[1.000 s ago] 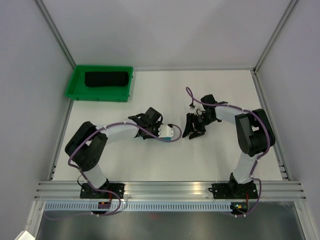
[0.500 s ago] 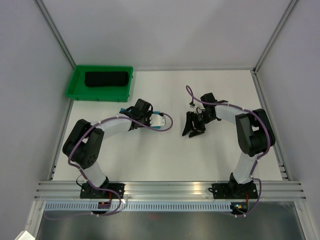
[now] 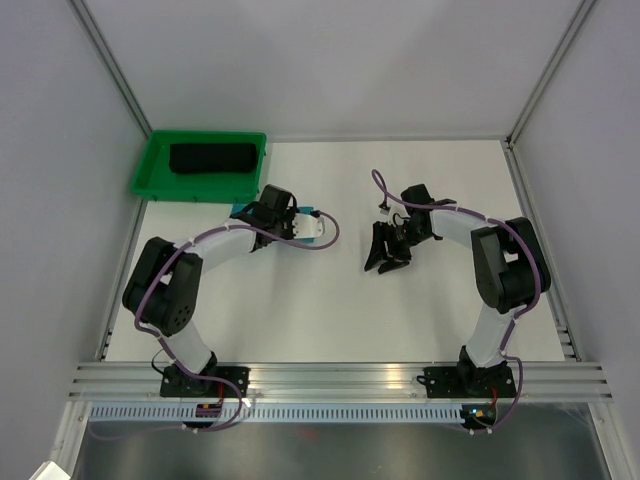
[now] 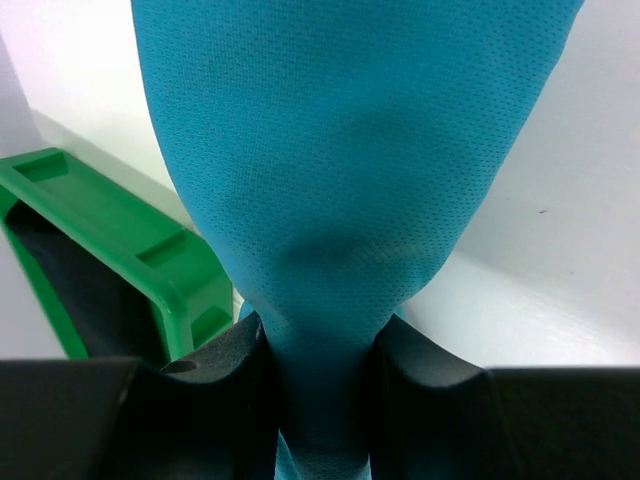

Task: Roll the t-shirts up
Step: Place the rolled tshirt into the container

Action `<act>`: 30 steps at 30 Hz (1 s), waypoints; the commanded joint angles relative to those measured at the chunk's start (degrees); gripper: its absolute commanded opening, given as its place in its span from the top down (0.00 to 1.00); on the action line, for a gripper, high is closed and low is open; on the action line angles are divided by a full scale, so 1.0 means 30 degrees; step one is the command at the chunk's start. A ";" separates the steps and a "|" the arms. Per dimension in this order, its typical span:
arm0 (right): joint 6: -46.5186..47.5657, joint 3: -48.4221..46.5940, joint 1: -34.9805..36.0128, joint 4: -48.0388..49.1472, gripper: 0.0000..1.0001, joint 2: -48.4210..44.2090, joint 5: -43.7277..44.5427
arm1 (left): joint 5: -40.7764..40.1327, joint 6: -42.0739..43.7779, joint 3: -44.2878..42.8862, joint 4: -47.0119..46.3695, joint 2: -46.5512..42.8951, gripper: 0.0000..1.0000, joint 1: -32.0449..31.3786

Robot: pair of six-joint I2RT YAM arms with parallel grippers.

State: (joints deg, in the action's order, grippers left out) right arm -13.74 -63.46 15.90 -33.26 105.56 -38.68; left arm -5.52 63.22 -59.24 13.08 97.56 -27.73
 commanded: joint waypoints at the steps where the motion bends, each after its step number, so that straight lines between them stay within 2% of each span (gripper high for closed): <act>1: -0.0138 -0.0585 0.0003 -0.0019 0.42 -0.0177 0.0148 | -0.0094 0.1015 -0.1198 -0.0962 -0.0469 0.98 0.0276; 13: -0.0137 -0.0262 0.0031 0.0099 0.42 -0.0001 0.0177 | -0.0328 0.2419 -0.2840 -0.2599 -0.0498 0.98 0.1243; 17: -0.0167 -0.0175 0.0003 0.0099 0.42 0.0029 0.0265 | -0.0884 0.3446 -0.3103 -0.5229 -0.0118 0.98 0.1710; 24: 0.0009 0.0060 0.0003 -0.0456 0.42 0.0058 0.0645 | -0.1296 0.5204 -0.5503 -1.0563 0.2136 0.98 0.3498; 30: -0.0079 0.0528 0.0002 -0.0604 0.42 -0.0030 0.0763 | -0.0624 0.5849 -0.7437 -1.2855 0.4918 0.98 0.5723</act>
State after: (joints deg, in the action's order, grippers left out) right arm -13.72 -62.72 15.90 -34.11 105.60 -37.30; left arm -7.94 76.73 -77.76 -16.97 109.08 -13.74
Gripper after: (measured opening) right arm 0.582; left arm 0.371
